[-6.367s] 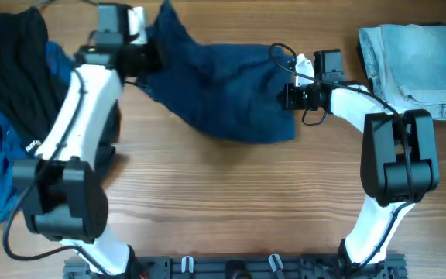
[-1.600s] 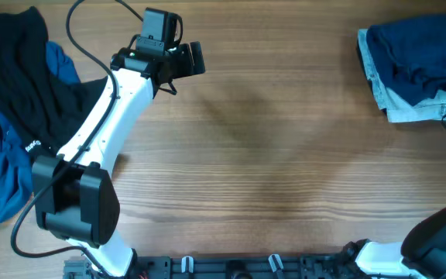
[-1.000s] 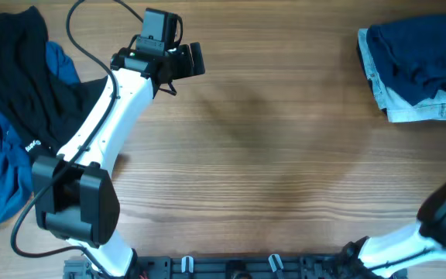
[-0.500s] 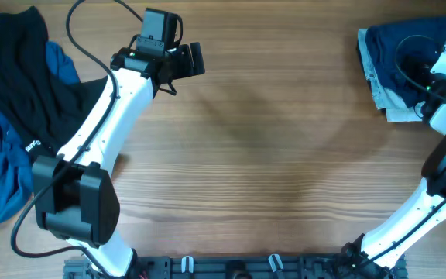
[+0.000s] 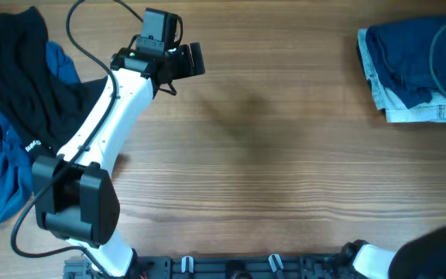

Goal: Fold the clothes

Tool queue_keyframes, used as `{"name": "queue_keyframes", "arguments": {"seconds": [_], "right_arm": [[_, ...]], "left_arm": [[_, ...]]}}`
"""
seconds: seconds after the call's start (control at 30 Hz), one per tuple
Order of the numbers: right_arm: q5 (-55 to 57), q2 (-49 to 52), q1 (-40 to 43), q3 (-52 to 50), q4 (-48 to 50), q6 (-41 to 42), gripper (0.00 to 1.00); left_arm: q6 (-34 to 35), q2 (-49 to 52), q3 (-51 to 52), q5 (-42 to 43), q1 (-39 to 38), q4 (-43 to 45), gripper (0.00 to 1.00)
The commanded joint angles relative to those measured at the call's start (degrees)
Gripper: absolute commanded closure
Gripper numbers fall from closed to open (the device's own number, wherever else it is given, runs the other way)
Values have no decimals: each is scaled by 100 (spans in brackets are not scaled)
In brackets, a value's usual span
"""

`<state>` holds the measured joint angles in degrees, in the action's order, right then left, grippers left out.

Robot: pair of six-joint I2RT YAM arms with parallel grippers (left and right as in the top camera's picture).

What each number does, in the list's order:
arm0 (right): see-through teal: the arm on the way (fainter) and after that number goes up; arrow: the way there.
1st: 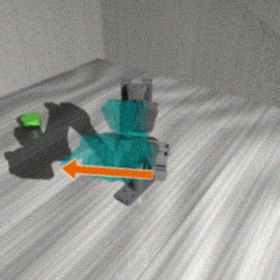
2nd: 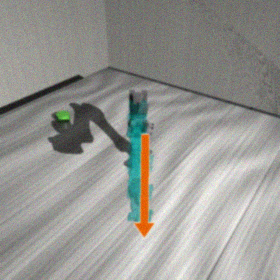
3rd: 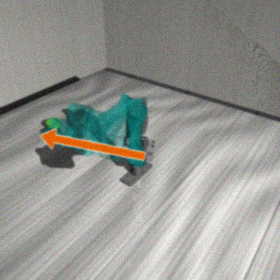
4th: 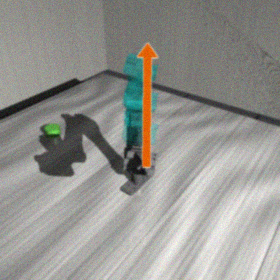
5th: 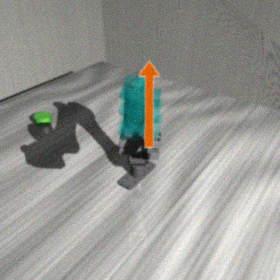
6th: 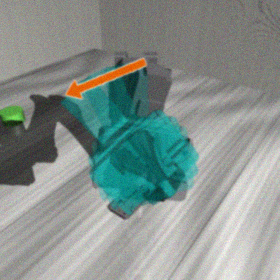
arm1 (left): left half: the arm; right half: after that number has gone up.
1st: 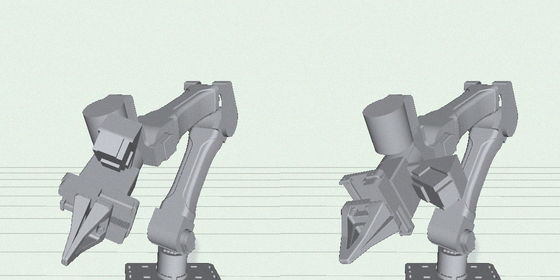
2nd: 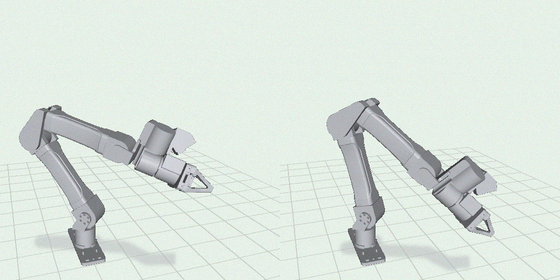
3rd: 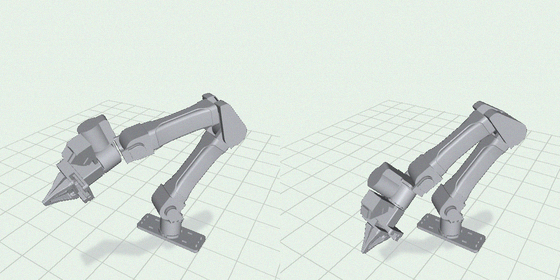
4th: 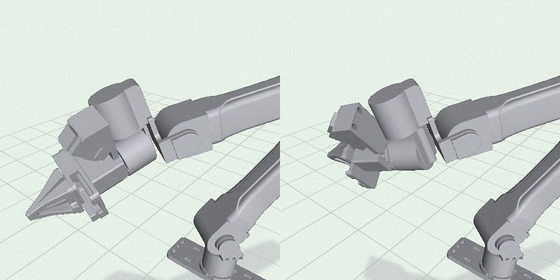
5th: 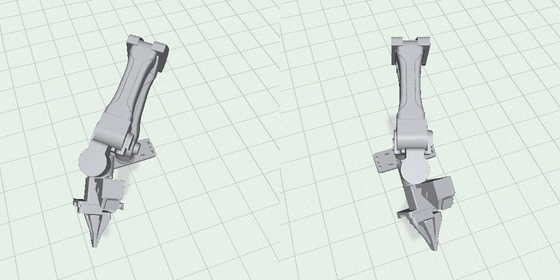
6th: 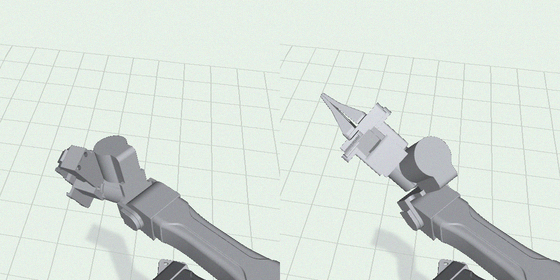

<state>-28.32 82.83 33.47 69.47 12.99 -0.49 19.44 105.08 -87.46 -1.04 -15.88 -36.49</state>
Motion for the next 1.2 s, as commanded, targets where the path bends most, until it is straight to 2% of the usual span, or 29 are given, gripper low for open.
{"name": "queue_keyframes", "arguments": {"seconds": [0.0, 0.03, 0.1, 0.17, 0.23, 0.37, 0.4, 0.43, 0.53, 0.6, 0.8, 1.17], "right_arm": [[-2055, -505, 7, 28, -153, 981, 0], [-2323, -577, 7, 28, -144, 1257, 0], [-2852, -656, 7, 28, -96, 2334, 0], [-2898, -649, 7, 26, -125, 2920, 0], [-3005, -647, 7, 26, -120, 2889, 0], [-4356, -649, 7, 26, 140, 1185, 3], [-4273, -647, 7, 26, 15, 918, 0], [-3847, -647, 7, 26, -192, 1005, 0], [-1947, -647, 7, 26, -1139, 1794, 0], [-874, -647, 7, 26, -1786, 2002, 0], [-505, -616, 7, 26, -2059, 2006, 0], [-509, -612, 7, 26, -3329, 2015, 0]], "left_arm": [[55, -105, 13, -55, 24, 0, 0], [55, -105, 13, -55, 26, 0, 0], [55, -105, 13, -55, 24, 0, 0], [55, -105, 13, -55, 24, -2, 0], [55, -105, 13, -55, 24, 0, 0], [55, -105, 13, -55, 24, -2, 0], [55, -105, 13, -55, 24, 0, 0], [55, -105, 13, -55, 24, -2, 0], [55, -105, 13, -55, 24, 0, 0], [55, -107, 13, -57, 42, -2, 0], [55, -433, 13, -55, 24, -68, 0], [55, -2848, 13, -55, 24, -68, 0]]}}
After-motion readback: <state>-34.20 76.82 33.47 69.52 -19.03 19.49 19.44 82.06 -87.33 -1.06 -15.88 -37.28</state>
